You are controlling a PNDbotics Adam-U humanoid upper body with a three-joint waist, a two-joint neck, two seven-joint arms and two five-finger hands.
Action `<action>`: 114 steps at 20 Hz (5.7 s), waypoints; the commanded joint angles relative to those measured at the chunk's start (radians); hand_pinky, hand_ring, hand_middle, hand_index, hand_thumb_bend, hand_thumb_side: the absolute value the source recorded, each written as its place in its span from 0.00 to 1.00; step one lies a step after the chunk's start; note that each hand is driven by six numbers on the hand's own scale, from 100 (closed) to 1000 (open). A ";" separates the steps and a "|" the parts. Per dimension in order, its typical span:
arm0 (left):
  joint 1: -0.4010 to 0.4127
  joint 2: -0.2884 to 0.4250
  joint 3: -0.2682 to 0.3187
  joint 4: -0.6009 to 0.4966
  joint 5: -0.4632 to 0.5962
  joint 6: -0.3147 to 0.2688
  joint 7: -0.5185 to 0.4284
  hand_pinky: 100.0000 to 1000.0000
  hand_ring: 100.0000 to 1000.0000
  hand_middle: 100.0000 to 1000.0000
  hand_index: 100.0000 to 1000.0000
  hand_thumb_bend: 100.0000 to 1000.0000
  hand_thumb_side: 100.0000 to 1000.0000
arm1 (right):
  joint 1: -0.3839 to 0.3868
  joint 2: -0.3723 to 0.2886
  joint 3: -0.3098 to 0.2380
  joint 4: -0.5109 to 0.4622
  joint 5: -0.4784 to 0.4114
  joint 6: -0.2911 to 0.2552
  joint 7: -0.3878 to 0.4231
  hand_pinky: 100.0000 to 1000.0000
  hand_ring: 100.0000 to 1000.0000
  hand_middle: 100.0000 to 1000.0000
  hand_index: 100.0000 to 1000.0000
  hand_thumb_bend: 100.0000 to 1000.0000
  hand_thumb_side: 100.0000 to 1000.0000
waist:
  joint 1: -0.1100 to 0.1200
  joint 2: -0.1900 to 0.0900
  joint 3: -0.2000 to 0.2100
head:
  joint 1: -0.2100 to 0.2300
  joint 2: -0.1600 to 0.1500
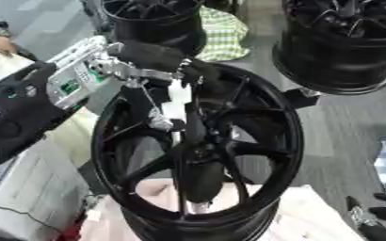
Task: Pull the pin out of the wheel hub.
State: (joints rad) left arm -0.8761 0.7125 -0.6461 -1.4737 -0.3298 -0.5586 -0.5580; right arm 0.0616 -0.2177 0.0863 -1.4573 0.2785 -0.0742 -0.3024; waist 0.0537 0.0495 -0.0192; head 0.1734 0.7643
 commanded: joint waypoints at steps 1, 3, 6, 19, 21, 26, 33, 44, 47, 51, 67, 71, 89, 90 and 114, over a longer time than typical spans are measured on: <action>-0.016 0.022 0.003 -0.008 -0.026 -0.348 -0.349 0.55 1.00 0.82 0.98 0.27 0.36 | -0.010 -0.019 -0.001 -0.011 0.006 -0.001 0.005 0.66 0.58 0.70 0.93 0.37 0.26 | 0.000 -0.008 0.000 | 0.004 0.006; -0.015 0.027 0.002 -0.013 -0.037 -0.348 -0.349 0.55 1.00 0.82 0.98 0.28 0.37 | -0.010 -0.020 -0.002 -0.011 0.006 -0.001 0.005 0.66 0.58 0.70 0.93 0.37 0.26 | 0.001 -0.008 0.000 | 0.004 0.006; -0.011 0.036 0.001 -0.015 -0.054 -0.348 -0.349 0.55 1.00 0.80 0.98 0.28 0.41 | -0.010 -0.021 -0.002 -0.011 0.007 0.000 0.006 0.66 0.58 0.70 0.93 0.37 0.26 | 0.002 -0.009 0.001 | 0.004 0.006; 0.013 0.053 0.002 0.014 -0.133 -0.348 -0.349 0.54 1.00 0.73 0.95 0.25 0.56 | -0.007 -0.021 -0.005 -0.011 0.005 0.002 0.009 0.66 0.58 0.70 0.93 0.37 0.26 | 0.002 -0.010 0.007 | 0.006 0.006; 0.015 0.056 0.003 0.014 -0.139 -0.348 -0.349 0.53 1.00 0.72 0.94 0.25 0.57 | -0.007 -0.021 -0.005 -0.011 0.005 0.002 0.009 0.66 0.58 0.70 0.93 0.37 0.26 | 0.001 -0.010 0.008 | 0.007 0.006; 0.021 0.061 0.005 0.017 -0.161 -0.348 -0.349 0.53 1.00 0.70 0.93 0.28 0.54 | -0.006 -0.021 -0.006 -0.010 0.004 0.003 0.009 0.66 0.58 0.70 0.93 0.37 0.26 | 0.001 -0.010 0.010 | 0.007 0.006; 0.024 0.062 0.007 0.025 -0.184 -0.348 -0.349 0.52 1.00 0.69 0.93 0.29 0.53 | -0.007 -0.021 -0.006 -0.010 0.005 0.003 0.010 0.66 0.58 0.70 0.93 0.37 0.26 | 0.002 -0.010 0.010 | 0.008 0.006; 0.022 0.052 0.009 0.035 -0.206 -0.348 -0.349 0.51 1.00 0.67 0.92 0.35 0.30 | -0.008 -0.021 -0.005 -0.010 0.006 0.003 0.012 0.66 0.58 0.70 0.93 0.37 0.27 | 0.002 -0.009 0.010 | 0.008 0.006; 0.018 0.050 0.014 0.029 -0.213 -0.348 -0.349 0.51 1.00 0.67 0.92 0.37 0.30 | -0.009 -0.021 -0.005 -0.010 0.006 0.004 0.012 0.66 0.58 0.70 0.93 0.37 0.27 | 0.003 -0.009 0.011 | 0.007 0.006; 0.016 0.048 0.021 0.024 -0.219 -0.348 -0.349 0.50 1.00 0.66 0.91 0.36 0.28 | -0.009 -0.021 -0.005 -0.011 0.007 0.004 0.013 0.66 0.58 0.70 0.93 0.37 0.27 | 0.003 -0.008 0.011 | 0.007 0.006; 0.009 0.035 0.049 0.040 -0.151 -0.348 -0.349 0.45 1.00 0.53 0.74 0.16 0.23 | -0.009 -0.021 -0.006 -0.013 0.009 0.006 0.014 0.66 0.58 0.70 0.93 0.36 0.27 | 0.003 -0.007 0.013 | 0.007 0.006; 0.006 0.032 0.047 0.039 -0.151 -0.348 -0.349 0.44 1.00 0.50 0.72 0.18 0.23 | -0.010 -0.021 -0.006 -0.013 0.009 0.006 0.014 0.66 0.58 0.70 0.93 0.36 0.27 | 0.004 -0.007 0.012 | 0.008 0.006; 0.006 0.029 0.022 0.044 -0.210 -0.348 -0.349 0.49 1.00 0.64 0.81 0.35 0.27 | -0.012 -0.022 -0.005 -0.014 0.011 0.007 0.016 0.66 0.58 0.70 0.93 0.37 0.27 | 0.005 -0.006 0.010 | 0.010 0.006; 0.007 0.028 0.018 0.045 -0.222 -0.348 -0.349 0.50 1.00 0.66 0.82 0.36 0.27 | -0.012 -0.022 -0.005 -0.014 0.012 0.007 0.016 0.66 0.58 0.70 0.93 0.37 0.27 | 0.005 -0.006 0.010 | 0.010 0.006; 0.004 0.000 0.021 0.079 -0.202 -0.348 -0.349 0.41 1.00 0.45 0.65 0.04 0.21 | -0.017 -0.022 -0.003 -0.016 0.018 0.009 0.019 0.66 0.58 0.70 0.93 0.36 0.27 | 0.009 -0.003 0.007 | 0.013 0.006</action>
State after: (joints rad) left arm -0.8526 0.7036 -0.6426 -1.3935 -0.5411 -0.5586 -0.5580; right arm 0.0534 -0.2245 0.0859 -1.4575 0.2889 -0.0649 -0.2859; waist 0.0646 0.0500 -0.0120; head 0.1830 0.7643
